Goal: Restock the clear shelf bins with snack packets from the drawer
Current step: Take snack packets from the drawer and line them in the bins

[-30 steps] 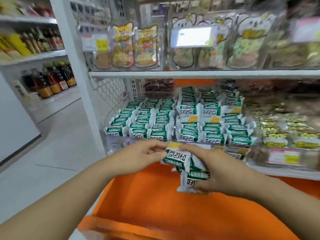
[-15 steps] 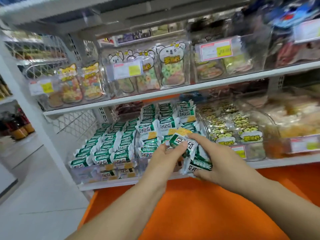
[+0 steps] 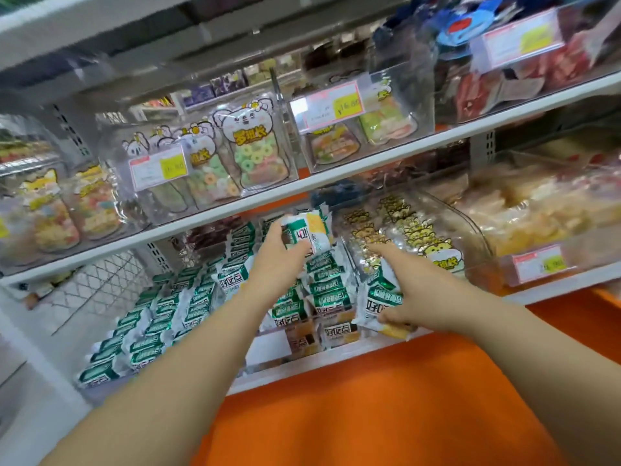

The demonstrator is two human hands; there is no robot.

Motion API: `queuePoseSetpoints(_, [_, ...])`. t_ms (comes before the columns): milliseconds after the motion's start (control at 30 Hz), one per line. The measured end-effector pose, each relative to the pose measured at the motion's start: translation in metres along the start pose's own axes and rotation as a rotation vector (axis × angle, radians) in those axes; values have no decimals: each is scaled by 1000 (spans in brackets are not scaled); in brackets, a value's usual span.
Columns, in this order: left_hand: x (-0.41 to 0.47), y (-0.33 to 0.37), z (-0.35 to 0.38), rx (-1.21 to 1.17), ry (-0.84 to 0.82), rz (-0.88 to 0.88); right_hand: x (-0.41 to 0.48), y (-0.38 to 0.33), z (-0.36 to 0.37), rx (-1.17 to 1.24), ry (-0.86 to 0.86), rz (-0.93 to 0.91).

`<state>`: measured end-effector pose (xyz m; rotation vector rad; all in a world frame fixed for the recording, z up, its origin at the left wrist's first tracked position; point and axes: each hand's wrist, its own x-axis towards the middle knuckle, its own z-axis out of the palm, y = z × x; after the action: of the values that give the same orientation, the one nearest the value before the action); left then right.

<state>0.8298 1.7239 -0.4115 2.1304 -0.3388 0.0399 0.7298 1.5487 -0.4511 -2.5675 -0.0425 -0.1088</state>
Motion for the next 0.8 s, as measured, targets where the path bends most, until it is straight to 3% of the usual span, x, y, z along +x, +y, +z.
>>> queuePoseSetpoints(133, [28,-2,2,508,2,206,9,23,-2,42,-82,103])
queuePoseSetpoints(333, [66,-13,20,886,-66,198,15,45,-2,151,-149,155])
queuePoseSetpoints(533, [94,-28,33,1026,-2,228,17,48,-3,214,-162,149])
queuePoseSetpoints(800, [96,-36,36,1021,125,207,16,47,-6,222,-133,145])
